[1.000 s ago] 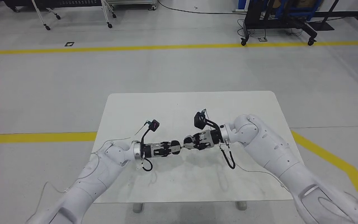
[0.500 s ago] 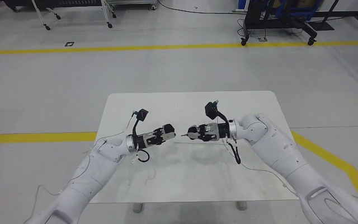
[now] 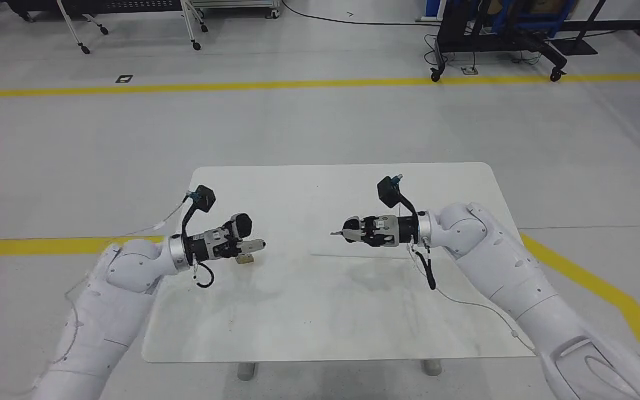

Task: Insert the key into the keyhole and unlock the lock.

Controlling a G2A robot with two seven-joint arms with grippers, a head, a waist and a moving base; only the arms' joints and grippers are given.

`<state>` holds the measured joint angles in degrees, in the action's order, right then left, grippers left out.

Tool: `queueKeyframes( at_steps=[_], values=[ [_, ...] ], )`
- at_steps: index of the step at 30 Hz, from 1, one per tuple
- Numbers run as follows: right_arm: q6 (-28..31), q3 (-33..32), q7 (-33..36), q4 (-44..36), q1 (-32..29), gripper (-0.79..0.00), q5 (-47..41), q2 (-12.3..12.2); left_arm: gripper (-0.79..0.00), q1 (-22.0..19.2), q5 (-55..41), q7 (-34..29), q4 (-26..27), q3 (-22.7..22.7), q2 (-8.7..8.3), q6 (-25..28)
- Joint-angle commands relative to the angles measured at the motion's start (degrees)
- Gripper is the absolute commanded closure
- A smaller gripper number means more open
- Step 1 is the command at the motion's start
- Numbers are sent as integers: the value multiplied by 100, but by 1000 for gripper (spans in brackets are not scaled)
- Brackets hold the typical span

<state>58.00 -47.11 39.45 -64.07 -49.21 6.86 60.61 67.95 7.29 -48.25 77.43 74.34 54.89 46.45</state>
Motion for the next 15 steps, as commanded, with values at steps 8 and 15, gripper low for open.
queueKeyframes(
  at_steps=[8, 15],
  values=[
    [0, 0, 0, 0, 0, 0, 0, 0, -785, 954, 2500, 451, 1221, 597, -170, -1637],
    [0, 0, 0, 0, 0, 0, 0, 0, -785, 815, 3387, 457, 1110, 23, -97, -2251]
  ],
)
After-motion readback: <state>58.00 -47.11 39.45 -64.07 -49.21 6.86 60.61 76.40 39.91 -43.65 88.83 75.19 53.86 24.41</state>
